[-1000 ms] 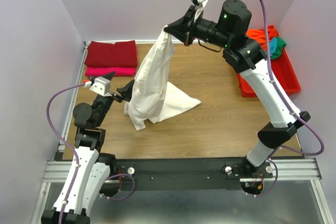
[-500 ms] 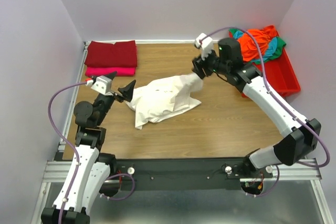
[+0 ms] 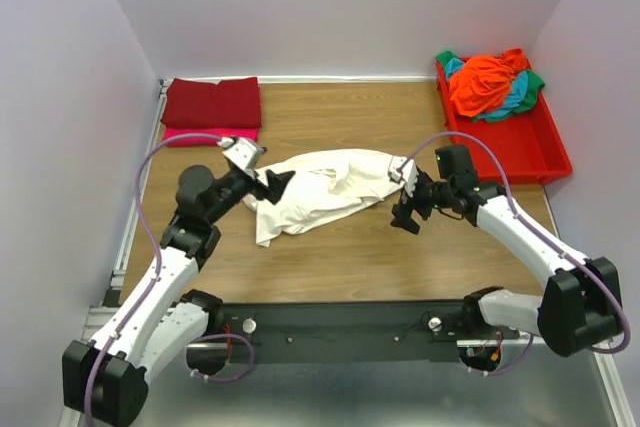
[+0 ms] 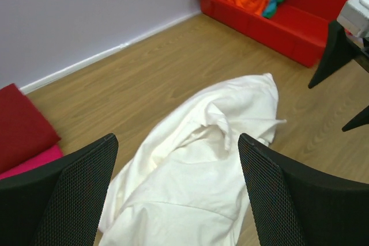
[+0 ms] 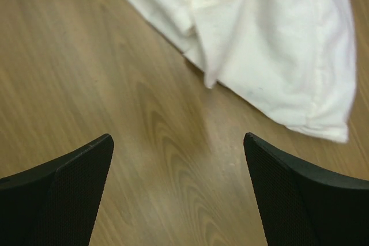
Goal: Fold and stack the t-shirts
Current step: Move the tshirt to the center of the board, then flatten the tshirt out
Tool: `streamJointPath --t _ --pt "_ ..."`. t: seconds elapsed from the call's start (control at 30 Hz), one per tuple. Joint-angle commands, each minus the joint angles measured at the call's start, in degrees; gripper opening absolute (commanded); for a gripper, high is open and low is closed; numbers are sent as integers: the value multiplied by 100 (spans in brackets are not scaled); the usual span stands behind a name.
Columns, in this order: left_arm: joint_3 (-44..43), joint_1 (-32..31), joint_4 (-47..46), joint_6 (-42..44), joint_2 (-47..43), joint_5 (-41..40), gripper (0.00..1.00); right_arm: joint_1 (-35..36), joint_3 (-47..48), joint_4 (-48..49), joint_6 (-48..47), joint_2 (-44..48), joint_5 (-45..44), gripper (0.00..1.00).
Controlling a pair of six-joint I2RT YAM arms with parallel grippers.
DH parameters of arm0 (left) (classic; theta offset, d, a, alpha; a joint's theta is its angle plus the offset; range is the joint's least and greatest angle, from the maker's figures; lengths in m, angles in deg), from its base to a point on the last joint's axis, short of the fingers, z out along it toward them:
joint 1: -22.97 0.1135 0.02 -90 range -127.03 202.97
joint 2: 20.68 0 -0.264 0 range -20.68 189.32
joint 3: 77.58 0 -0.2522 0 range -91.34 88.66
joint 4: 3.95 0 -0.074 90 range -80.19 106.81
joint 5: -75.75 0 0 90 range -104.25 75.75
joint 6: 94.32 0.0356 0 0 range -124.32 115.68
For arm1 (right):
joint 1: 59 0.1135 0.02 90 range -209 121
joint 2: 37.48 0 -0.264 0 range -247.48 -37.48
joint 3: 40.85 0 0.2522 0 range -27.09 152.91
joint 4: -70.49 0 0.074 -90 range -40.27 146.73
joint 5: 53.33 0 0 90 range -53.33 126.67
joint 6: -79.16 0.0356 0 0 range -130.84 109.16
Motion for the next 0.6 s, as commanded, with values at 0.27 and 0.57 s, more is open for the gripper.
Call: streamJointPath --t 0.27,0.57 --pt "170 -2133 865 2501 148 -1826 97 37 -30 25 -1757 -421 1408 100" --pt "381 -2582 1120 3424 70 -2269 97 46 480 43 -826 -1054 1048 100"
